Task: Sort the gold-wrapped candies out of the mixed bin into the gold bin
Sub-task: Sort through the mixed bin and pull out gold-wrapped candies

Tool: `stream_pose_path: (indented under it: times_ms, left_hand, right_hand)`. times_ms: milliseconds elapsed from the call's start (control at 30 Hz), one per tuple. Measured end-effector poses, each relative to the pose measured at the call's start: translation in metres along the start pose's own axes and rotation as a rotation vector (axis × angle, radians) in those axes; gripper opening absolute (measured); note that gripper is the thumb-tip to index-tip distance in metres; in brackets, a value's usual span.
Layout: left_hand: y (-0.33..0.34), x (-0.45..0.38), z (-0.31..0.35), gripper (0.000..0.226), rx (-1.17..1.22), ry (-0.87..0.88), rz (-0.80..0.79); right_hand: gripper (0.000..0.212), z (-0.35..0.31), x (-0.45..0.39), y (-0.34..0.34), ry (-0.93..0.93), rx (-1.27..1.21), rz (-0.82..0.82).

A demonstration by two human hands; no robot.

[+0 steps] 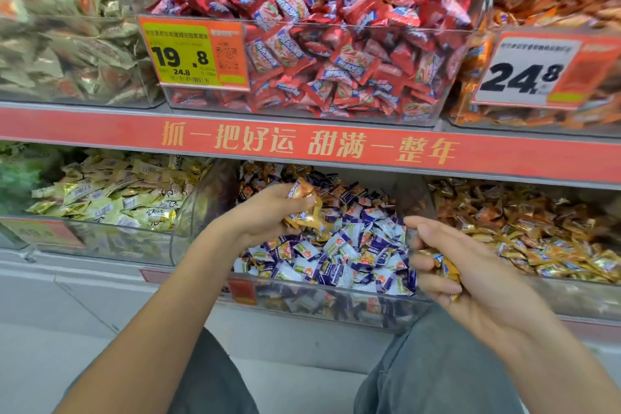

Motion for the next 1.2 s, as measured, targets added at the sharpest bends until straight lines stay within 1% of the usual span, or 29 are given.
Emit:
stream_pose_path:
  times_ms: [133, 200, 267, 333, 400, 433, 500, 567, 667, 733, 833, 933, 1033, 1100, 1133, 1167, 1200]
  left_hand:
    - [0.025, 0.02, 0.01, 0.006, 0.18, -0.029, -0.004]
    - [0.048, 0.029, 0.017, 0.007, 0.262, -0.056, -0.07]
    - [0.08, 0.035, 0.027, 0.009, 0.288, -0.055, -0.184]
    - [0.116, 0.032, 0.038, 0.013, 0.26, -0.038, -0.293]
    - [0.153, 0.021, 0.048, 0.014, 0.231, -0.025, -0.361]
    - [0.169, 0.014, 0.052, 0.014, 0.225, -0.023, -0.369]
    - [0.197, -0.003, 0.058, 0.015, 0.248, -0.039, -0.352]
    - [0.219, -0.02, 0.06, 0.015, 0.287, -0.098, -0.288]
    - [0.239, -0.039, 0.057, 0.011, 0.37, -0.241, -0.157]
    - [0.243, -0.049, 0.056, 0.013, 0.437, -0.309, -0.098]
    - [0.245, -0.062, 0.06, 0.004, 0.519, -0.356, -0.076]
    - [0.244, -0.071, 0.062, 0.015, 0.506, -0.348, -0.084]
    - [0.239, -0.074, 0.064, 0.021, 0.464, -0.326, -0.073]
    - [0.231, -0.067, 0.065, 0.022, 0.553, -0.303, -0.048]
    - [0.226, -0.058, 0.064, 0.019, 0.622, -0.297, -0.047]
    - [0.22, -0.047, 0.063, 0.021, 0.678, -0.289, -0.062]
    - [0.213, -0.034, 0.06, 0.031, 0.699, -0.273, -0.094]
  right_hand:
    - [0.018, -0.003, -0.002, -0.002, -0.017, -0.031, -0.043]
    - [0.017, -0.01, -0.004, -0.013, -0.053, -0.052, -0.017]
    - [0.016, -0.02, -0.007, -0.03, -0.11, -0.07, 0.042]
    - [0.014, -0.033, -0.015, -0.054, -0.18, -0.082, 0.145]
    - [0.014, -0.048, -0.029, -0.081, -0.219, -0.076, 0.255]
    - [0.014, -0.056, -0.037, -0.093, -0.222, -0.085, 0.285]
    - [0.013, -0.068, -0.052, -0.114, -0.184, -0.151, 0.298]
    - [0.016, -0.075, -0.06, -0.129, -0.102, -0.191, 0.274]
    - [0.026, -0.076, -0.063, -0.148, -0.048, -0.11, 0.146]
    - [0.029, -0.075, -0.061, -0.157, -0.091, -0.007, 0.085]
    - [0.03, -0.067, -0.063, -0.168, -0.156, 0.105, 0.119]
    - [0.033, -0.061, -0.073, -0.18, -0.211, 0.156, 0.147]
    - [0.026, -0.064, -0.078, -0.187, -0.268, 0.11, 0.183]
    - [0.029, -0.064, -0.075, -0.189, -0.298, 0.221, 0.219]
    - [0.025, -0.064, -0.07, -0.187, -0.333, 0.332, 0.227]
    - [0.024, -0.062, -0.066, -0.184, -0.378, 0.441, 0.203]
    - [0.025, -0.061, -0.059, -0.176, -0.426, 0.542, 0.16]
Point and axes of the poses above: each hand's wrist, its own x-axis away from the middle knuckle, its own y-axis out of the palm, z = x × y, the point moved 1 cm from there along -x, towards the middle knuckle, and after that the axes turned 1 degree about -z, right-handed, at the moved point
